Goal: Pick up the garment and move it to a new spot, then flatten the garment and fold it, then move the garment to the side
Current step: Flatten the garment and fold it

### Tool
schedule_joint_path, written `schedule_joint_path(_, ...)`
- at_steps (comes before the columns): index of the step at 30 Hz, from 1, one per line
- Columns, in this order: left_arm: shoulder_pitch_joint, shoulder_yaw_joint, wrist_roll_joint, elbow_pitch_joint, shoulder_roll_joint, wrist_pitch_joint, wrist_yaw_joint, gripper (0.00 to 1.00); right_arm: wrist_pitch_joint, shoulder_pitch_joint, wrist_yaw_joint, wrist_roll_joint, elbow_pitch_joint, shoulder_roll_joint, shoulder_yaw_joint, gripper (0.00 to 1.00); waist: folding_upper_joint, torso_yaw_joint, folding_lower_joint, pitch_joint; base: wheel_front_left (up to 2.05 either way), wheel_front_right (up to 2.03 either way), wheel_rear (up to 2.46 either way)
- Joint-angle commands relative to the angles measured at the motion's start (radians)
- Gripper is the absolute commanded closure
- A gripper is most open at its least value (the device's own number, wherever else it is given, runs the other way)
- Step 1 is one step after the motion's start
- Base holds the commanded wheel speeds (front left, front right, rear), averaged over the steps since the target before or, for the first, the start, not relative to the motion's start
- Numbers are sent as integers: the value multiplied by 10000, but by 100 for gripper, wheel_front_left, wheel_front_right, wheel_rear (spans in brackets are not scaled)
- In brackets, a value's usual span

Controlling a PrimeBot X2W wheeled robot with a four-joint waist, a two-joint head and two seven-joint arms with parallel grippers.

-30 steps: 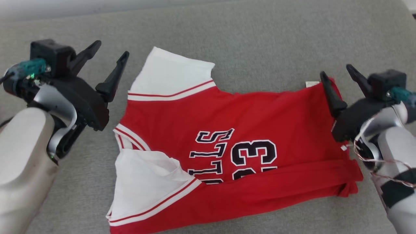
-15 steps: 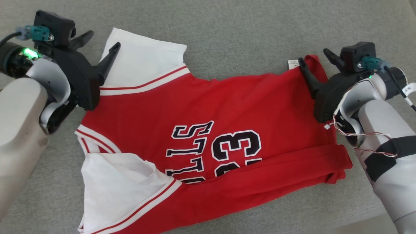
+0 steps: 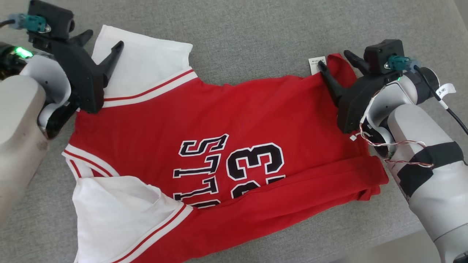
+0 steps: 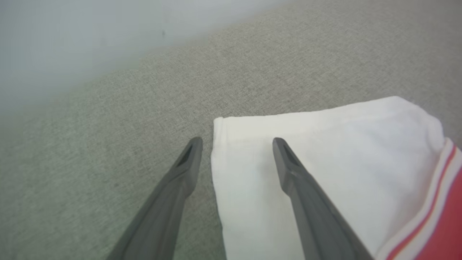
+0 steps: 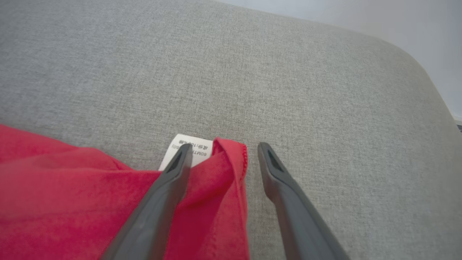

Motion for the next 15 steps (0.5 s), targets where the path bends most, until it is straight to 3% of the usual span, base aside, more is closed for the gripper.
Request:
schedule_joint_path(1, -218, -151, -49, 35, 22, -31, 21, 0, -49, -133, -21, 97, 54, 70, 80, 8, -2, -36, -1, 72, 0, 0, 0)
schedule_joint_path(2, -282, -232, -96, 64, 28, -64, 21, 0, -44, -181, -21, 124, 73, 77, 142, 21, -2, -42, -1, 112, 0, 0, 0)
schedule_joint_path(3, -314, -315, -179, 116, 18, -47, 21, 0, -38, -238, -21, 170, 97, 96, 192, 27, -2, -49, -1, 157, 0, 0, 0)
schedule_joint_path(4, -345, -400, -250, 155, -1, -22, 21, 0, -41, -302, -21, 203, 124, 120, 242, 50, -2, -54, -1, 202, 0, 0, 0)
schedule_joint_path(5, -372, -419, -397, 197, -34, -48, 20, 18, -47, -355, -21, 233, 156, 128, 276, 73, -2, -55, -1, 240, 0, 0, 0)
schedule_joint_path(6, -374, -386, -557, 269, -85, -93, 20, 85, -61, -388, -21, 275, 199, 129, 307, 100, -2, -50, -1, 259, 0, 0, 0)
schedule_joint_path(7, -369, -382, -671, 334, -135, -118, 20, 100, -100, -428, -21, 330, 245, 134, 320, 100, -2, -27, -1, 265, 0, 0, 0)
schedule_joint_path(15, -358, -462, -1302, 503, -35, -1358, 25, 100, -1062, -461, -21, 736, 585, 23, 85, 100, -2, 366, -1, -219, 0, 0, 0)
